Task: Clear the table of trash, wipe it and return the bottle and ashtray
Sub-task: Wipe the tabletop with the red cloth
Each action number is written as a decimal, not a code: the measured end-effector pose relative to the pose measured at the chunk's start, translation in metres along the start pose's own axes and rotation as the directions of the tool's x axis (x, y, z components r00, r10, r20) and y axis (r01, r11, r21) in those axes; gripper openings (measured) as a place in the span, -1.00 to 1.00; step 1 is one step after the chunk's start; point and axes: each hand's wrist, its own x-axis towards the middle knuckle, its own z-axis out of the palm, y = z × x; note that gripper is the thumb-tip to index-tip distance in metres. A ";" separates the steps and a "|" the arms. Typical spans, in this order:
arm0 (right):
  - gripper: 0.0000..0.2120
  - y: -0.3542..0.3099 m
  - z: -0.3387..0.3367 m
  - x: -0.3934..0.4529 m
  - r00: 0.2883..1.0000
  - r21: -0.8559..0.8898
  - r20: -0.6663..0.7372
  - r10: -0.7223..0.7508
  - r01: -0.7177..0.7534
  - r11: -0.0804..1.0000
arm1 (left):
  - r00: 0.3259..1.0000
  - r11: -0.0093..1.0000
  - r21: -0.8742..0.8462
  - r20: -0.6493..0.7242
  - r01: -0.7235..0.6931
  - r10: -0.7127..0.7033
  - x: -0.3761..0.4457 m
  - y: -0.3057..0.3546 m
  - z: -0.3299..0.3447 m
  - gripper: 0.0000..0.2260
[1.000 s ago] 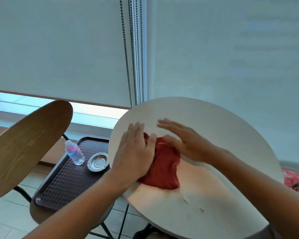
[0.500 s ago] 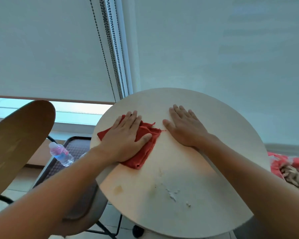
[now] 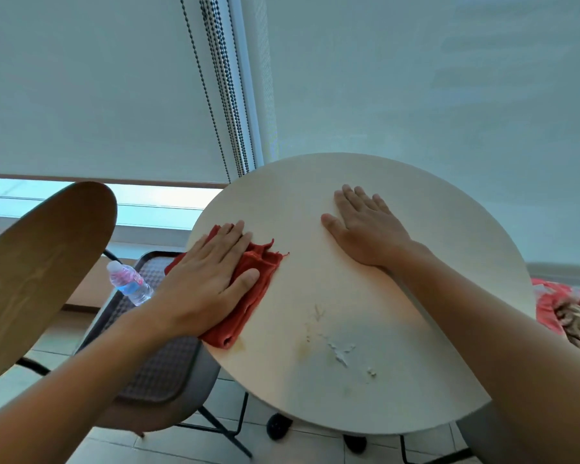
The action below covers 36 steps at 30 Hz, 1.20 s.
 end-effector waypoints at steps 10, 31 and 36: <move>-0.31 -0.004 -0.003 -0.002 1.000 0.025 -0.017 -0.002 0.002 1.000 | 0.997 0.996 0.051 -0.018 0.072 -0.071 -0.022 0.072 0.017 -0.23; -0.45 0.020 -0.009 -0.149 0.979 0.090 -0.102 -0.174 0.183 0.979 | 0.967 0.968 -0.018 -0.025 0.251 -0.252 -0.033 0.152 0.026 -0.23; -0.53 0.021 -0.012 -0.147 0.981 0.296 -0.179 -0.072 0.123 0.947 | 0.987 0.988 -0.005 -0.045 0.157 -0.157 -0.011 0.157 0.031 -0.26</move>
